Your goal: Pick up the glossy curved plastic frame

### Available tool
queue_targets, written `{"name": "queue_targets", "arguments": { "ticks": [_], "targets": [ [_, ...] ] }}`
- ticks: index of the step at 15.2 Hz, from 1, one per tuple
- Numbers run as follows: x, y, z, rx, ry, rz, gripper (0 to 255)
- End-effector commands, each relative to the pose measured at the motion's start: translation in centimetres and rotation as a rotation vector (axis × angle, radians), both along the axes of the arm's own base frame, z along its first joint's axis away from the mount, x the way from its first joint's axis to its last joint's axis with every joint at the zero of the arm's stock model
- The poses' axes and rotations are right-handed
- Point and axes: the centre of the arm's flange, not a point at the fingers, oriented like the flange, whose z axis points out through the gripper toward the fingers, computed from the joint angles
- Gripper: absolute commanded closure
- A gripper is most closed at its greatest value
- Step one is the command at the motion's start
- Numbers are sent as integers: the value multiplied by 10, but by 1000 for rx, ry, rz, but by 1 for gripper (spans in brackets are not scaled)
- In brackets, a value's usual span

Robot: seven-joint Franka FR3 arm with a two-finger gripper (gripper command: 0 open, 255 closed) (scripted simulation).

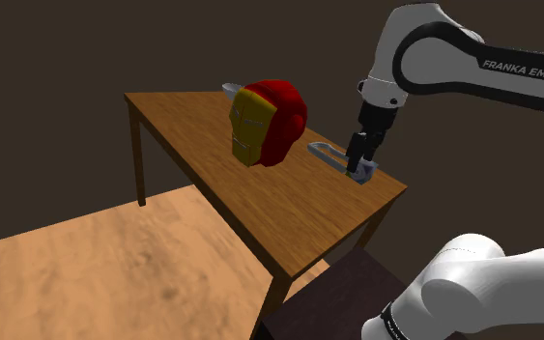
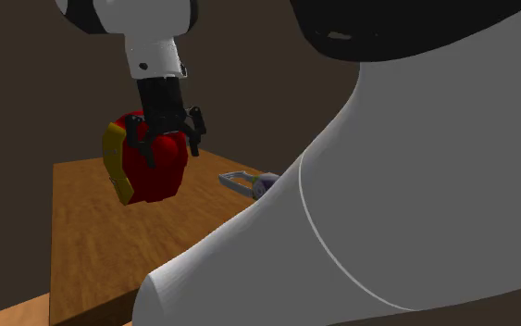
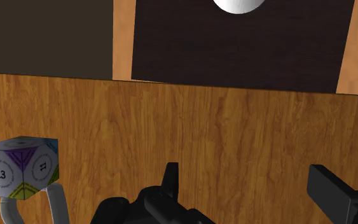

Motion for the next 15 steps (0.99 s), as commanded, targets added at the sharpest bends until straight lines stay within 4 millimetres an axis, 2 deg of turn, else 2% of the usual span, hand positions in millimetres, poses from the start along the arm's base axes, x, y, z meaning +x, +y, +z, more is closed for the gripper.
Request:
{"name": "queue_targets", "arguments": {
  "ticks": [1,15],
  "targets": [
    [0,0,0,0,0,0,0],
    [77,-151,-64,12,-43,127,0]
  ]
}}
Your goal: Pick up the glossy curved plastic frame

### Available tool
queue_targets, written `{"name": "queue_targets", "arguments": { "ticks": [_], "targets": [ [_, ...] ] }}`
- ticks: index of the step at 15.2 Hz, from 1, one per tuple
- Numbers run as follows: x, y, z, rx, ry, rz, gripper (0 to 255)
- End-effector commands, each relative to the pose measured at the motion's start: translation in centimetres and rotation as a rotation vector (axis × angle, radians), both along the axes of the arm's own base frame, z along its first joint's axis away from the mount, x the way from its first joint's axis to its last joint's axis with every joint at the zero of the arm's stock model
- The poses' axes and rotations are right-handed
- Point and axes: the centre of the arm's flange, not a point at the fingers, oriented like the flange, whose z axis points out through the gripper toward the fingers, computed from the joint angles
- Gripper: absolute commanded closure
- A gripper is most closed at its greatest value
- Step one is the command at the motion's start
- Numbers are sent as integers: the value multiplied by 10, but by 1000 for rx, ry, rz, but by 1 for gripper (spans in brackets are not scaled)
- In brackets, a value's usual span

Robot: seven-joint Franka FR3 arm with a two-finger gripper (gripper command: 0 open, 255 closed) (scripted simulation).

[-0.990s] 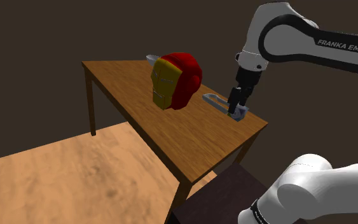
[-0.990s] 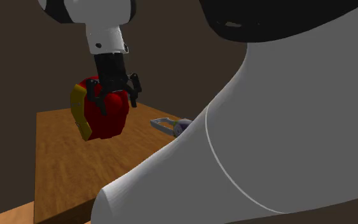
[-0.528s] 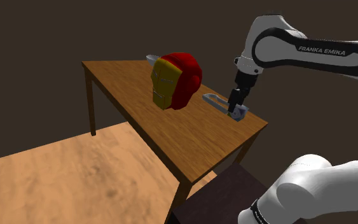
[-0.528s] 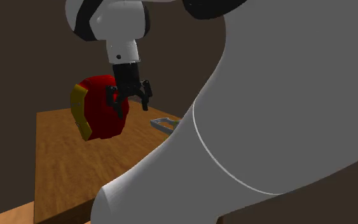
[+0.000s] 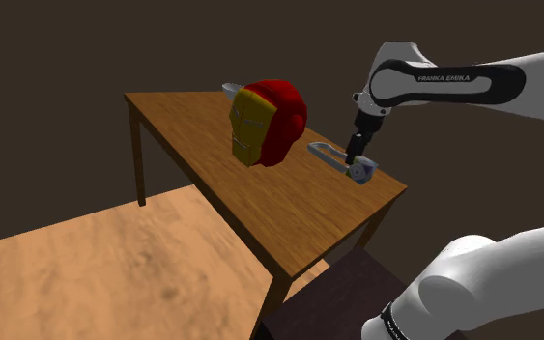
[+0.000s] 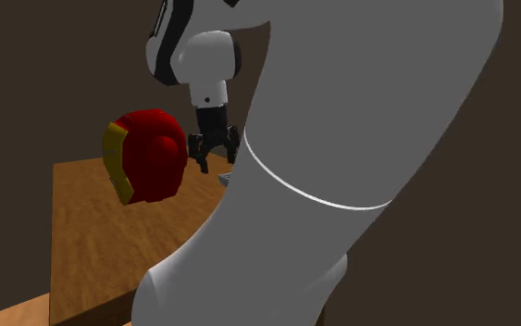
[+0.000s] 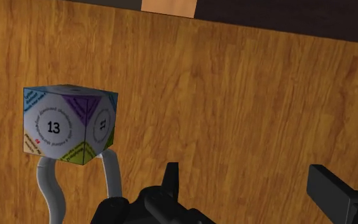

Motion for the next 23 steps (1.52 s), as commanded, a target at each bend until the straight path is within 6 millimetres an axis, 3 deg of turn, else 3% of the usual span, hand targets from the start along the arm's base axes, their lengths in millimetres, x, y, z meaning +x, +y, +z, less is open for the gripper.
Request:
{"name": "queue_targets", "arguments": {
  "ticks": [1,20,23],
  "targets": [
    [11,-21,-11,1,-7,20,0],
    [151,-206,-95,17,-66,192,0],
    [159,-214,-109,18,-69,201,0]
  ]
}}
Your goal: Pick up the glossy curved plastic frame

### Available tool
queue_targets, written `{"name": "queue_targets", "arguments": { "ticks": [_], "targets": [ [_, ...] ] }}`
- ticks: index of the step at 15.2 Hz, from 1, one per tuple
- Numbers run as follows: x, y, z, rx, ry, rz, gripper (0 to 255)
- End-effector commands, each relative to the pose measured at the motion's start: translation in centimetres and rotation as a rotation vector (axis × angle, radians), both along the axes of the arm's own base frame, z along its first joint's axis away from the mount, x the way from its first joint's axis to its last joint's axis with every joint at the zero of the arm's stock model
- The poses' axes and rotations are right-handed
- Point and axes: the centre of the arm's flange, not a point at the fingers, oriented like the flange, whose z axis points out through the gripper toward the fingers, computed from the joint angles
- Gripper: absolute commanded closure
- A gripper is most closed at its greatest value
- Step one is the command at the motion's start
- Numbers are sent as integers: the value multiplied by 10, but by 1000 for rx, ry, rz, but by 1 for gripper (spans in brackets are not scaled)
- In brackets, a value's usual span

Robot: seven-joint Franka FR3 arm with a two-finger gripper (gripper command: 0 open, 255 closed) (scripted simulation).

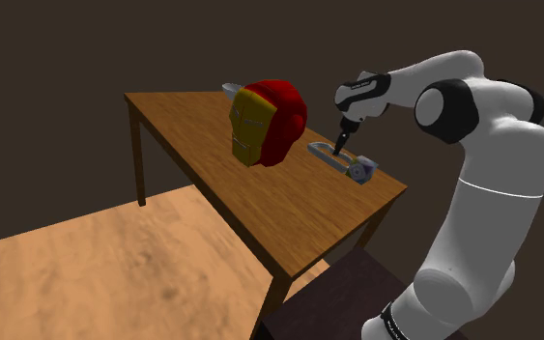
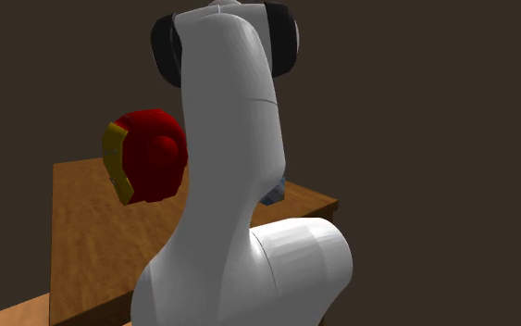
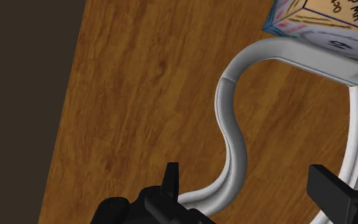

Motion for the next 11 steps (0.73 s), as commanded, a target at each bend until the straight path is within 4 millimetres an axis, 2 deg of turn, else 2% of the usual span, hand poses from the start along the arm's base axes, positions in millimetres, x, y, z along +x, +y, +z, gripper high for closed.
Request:
{"name": "queue_targets", "arguments": {
  "ticks": [1,5,8,9,11],
  "targets": [
    [2,-3,-10,0,-1,3,0],
    [2,-3,-31,0,-1,3,0],
    [2,-3,-35,0,-1,3,0],
    [2,-3,-34,0,-1,3,255],
    [2,-3,-34,0,-1,3,255]
  ]
}}
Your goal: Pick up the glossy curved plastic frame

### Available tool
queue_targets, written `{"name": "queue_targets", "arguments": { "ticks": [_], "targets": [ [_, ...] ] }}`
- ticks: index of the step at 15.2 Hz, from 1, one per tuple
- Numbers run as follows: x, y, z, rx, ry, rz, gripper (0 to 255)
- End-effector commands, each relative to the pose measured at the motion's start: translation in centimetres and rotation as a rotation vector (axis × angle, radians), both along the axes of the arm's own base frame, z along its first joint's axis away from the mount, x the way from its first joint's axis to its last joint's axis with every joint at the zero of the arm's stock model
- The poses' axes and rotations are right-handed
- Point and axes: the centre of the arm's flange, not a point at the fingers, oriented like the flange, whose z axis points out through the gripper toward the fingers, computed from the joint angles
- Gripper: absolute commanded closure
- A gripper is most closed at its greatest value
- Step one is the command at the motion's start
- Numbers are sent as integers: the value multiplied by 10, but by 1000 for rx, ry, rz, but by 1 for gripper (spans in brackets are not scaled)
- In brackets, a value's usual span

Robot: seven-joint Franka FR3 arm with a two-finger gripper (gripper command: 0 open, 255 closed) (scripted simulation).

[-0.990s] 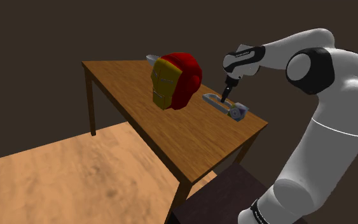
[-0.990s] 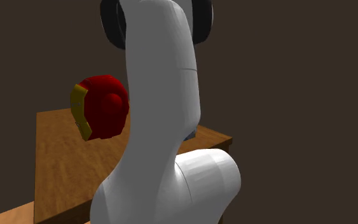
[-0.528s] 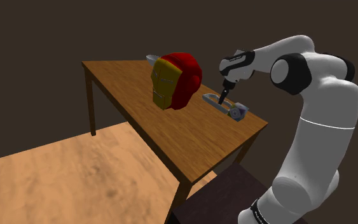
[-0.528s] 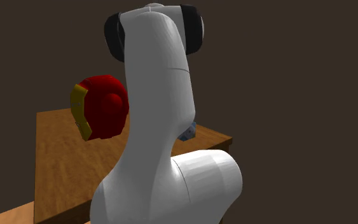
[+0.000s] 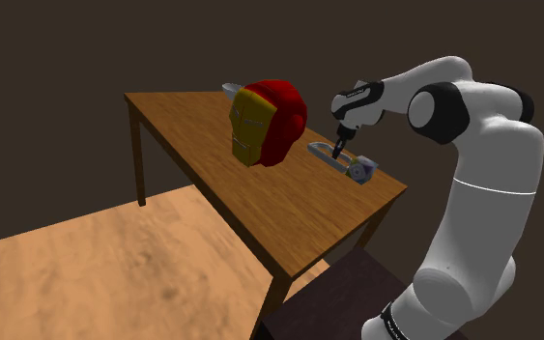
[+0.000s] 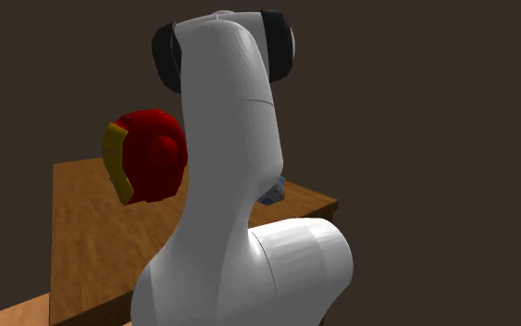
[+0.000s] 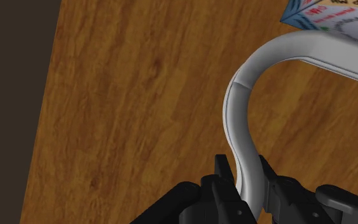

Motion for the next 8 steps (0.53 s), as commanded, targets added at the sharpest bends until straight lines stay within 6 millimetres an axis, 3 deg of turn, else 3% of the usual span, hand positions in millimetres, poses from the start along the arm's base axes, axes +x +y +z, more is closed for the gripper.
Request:
{"name": "queue_targets", "arguments": {
  "ticks": [1,8],
  "targets": [
    [0,0,-1,0,1,-1,255],
    [0,-1,4,0,1,-1,255]
  ]
}}
